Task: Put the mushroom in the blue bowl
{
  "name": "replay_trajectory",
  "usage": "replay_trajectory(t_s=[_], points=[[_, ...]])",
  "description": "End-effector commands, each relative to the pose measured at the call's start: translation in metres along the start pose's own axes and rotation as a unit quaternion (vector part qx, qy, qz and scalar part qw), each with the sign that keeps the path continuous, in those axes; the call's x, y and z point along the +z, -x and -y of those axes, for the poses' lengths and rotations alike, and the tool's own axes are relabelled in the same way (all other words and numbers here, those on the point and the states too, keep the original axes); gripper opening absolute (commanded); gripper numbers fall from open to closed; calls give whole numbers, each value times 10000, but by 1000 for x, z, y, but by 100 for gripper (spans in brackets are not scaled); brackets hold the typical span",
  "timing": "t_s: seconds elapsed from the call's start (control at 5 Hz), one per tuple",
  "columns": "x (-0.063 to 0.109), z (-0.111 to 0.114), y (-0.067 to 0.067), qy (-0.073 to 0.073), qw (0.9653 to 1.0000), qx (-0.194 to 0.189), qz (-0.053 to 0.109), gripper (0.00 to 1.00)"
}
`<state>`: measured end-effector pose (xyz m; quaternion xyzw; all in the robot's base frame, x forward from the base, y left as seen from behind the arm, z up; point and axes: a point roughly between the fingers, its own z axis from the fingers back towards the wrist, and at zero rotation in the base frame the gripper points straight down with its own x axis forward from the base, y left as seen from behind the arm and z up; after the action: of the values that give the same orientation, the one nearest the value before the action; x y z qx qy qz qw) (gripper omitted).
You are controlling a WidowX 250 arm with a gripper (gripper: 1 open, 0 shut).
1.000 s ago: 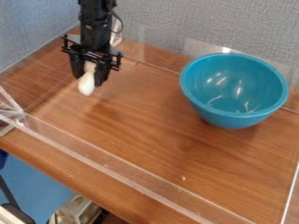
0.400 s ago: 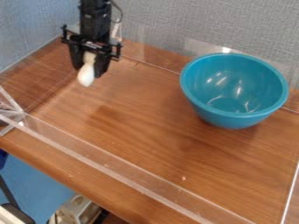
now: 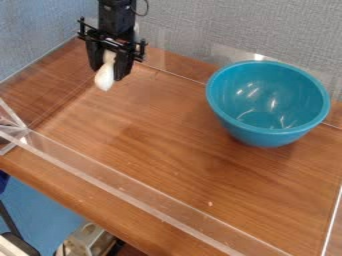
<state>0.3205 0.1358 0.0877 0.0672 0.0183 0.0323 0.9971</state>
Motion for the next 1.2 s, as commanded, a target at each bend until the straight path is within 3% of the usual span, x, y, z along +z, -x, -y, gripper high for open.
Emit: replay_trajectory(t_s=[0.0, 0.4, 0.6, 0.8, 1.0], points=[[36, 2, -3, -101, 9988, 75, 471, 0], [48, 39, -12, -3, 9986, -23, 534, 0], [65, 68, -17, 78, 9977, -273, 620, 0], [87, 92, -22, 174, 9956, -554, 738, 0], [84, 143, -31, 304, 9904, -1115, 760, 0]])
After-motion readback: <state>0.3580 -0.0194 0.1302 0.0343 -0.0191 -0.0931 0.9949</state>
